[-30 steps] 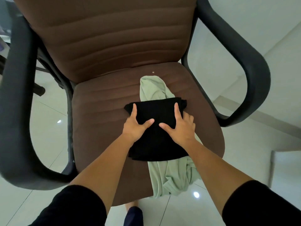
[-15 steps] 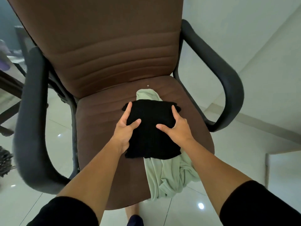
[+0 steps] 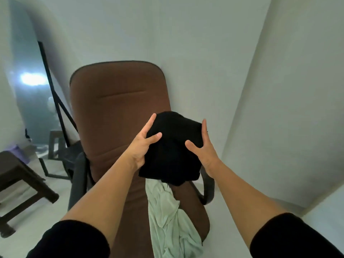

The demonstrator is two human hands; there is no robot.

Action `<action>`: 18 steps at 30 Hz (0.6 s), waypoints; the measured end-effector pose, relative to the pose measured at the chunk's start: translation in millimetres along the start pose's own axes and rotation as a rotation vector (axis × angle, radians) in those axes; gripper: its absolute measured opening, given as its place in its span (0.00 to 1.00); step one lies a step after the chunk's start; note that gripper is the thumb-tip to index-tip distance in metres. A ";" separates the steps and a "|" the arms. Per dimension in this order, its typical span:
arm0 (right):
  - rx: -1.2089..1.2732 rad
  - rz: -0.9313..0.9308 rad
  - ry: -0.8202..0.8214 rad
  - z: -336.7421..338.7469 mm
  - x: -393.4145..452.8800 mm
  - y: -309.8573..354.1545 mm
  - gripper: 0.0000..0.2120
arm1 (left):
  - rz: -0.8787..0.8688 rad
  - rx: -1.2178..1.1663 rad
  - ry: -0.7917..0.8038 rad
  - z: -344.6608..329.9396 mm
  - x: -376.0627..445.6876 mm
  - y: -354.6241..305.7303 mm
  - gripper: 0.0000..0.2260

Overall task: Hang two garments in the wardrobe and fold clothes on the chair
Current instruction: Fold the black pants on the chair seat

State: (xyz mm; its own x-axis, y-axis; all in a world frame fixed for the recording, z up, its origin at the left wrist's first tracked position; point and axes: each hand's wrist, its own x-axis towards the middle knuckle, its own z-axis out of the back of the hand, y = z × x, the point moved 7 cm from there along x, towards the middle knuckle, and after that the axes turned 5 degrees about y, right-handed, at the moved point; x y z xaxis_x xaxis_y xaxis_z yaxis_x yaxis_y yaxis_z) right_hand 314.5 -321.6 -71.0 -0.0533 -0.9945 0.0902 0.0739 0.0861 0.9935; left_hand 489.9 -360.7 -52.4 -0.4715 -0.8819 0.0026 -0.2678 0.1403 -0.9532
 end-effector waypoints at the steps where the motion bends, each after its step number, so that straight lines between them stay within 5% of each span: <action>1: 0.019 0.031 -0.005 6.5 -5.0 23.4 0.46 | -0.025 -0.004 0.013 -13.2 -0.5 -18.3 0.27; 9: -0.022 0.178 -0.214 71.0 -56.1 139.1 0.39 | -0.134 0.049 0.203 -99.8 15.3 -95.0 0.28; 18: -0.181 0.079 -0.682 136.8 -201.7 151.1 0.37 | -0.061 0.192 0.590 -229.3 -11.0 -57.2 0.27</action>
State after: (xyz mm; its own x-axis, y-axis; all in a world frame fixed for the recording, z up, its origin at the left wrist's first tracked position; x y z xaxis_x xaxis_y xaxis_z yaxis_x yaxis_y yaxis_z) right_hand 200.1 -99.8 70.3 -0.6481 -0.7217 0.2432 0.2646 0.0860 0.9605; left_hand 317.8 -255.8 71.5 -0.8597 -0.4807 0.1726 -0.1783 -0.0342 -0.9834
